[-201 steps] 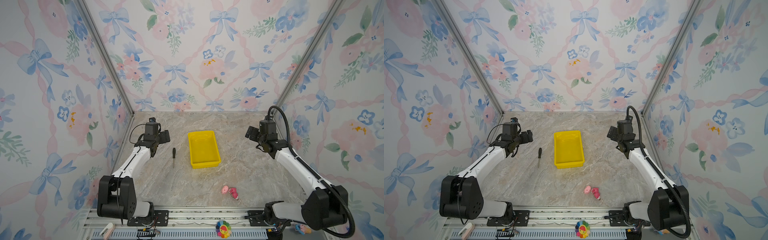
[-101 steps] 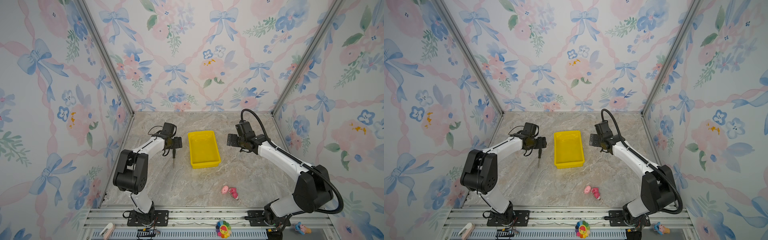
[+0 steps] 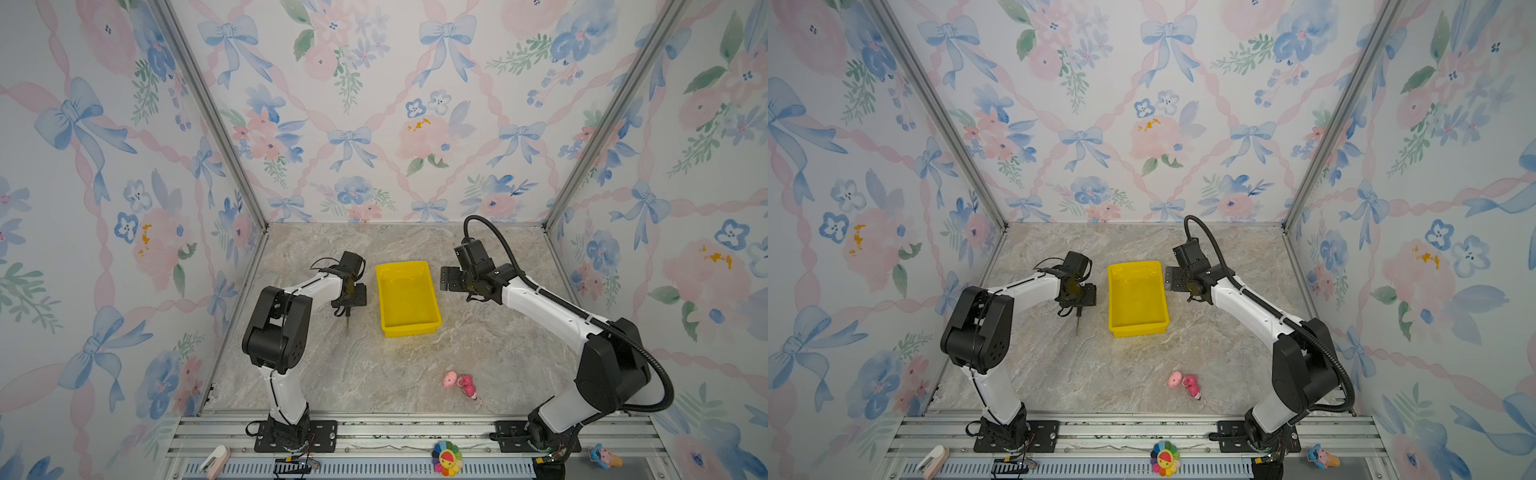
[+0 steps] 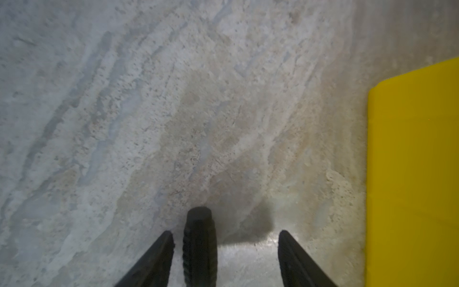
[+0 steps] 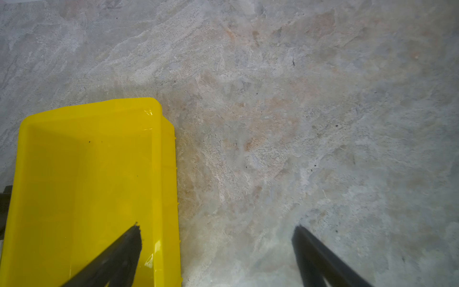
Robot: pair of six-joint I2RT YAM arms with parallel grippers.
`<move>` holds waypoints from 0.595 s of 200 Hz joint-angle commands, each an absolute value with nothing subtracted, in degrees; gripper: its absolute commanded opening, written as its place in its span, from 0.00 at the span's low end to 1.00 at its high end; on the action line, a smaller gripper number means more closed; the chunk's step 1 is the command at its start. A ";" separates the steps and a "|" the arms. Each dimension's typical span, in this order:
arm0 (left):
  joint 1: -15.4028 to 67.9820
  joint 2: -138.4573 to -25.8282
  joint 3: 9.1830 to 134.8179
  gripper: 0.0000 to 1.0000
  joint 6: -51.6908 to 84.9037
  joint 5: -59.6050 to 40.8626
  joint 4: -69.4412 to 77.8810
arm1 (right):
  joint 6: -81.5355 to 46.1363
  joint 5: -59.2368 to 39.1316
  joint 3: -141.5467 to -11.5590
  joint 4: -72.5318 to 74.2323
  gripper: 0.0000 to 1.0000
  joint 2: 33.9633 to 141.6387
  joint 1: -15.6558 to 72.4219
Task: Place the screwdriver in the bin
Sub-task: 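Move the left gripper over the black-handled screwdriver while the right arm reaches toward the bin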
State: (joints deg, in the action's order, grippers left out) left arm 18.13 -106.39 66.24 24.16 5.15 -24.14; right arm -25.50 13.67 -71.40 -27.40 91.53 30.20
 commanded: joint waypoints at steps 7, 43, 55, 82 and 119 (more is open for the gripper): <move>18.29 -108.05 66.71 0.62 24.43 7.06 -25.58 | -25.40 14.04 -73.30 -28.57 0.97 92.12 30.86; 18.64 -108.80 65.84 0.51 24.17 7.98 -25.53 | -25.79 14.15 -73.46 -28.21 0.97 92.02 30.91; 18.81 -108.89 65.44 0.46 24.33 8.43 -25.48 | -25.84 14.16 -73.71 -28.29 0.97 92.02 30.86; 19.32 -108.51 64.44 0.33 24.79 9.40 -25.55 | -25.58 14.23 -74.07 -28.21 0.97 91.77 30.94; 19.83 -107.85 63.71 0.22 24.79 10.73 -25.53 | -25.38 14.32 -74.51 -28.39 0.97 91.67 30.96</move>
State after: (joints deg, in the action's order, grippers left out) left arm 19.22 -106.96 65.73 24.49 10.44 -23.66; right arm -25.50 13.72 -72.55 -27.42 91.64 30.46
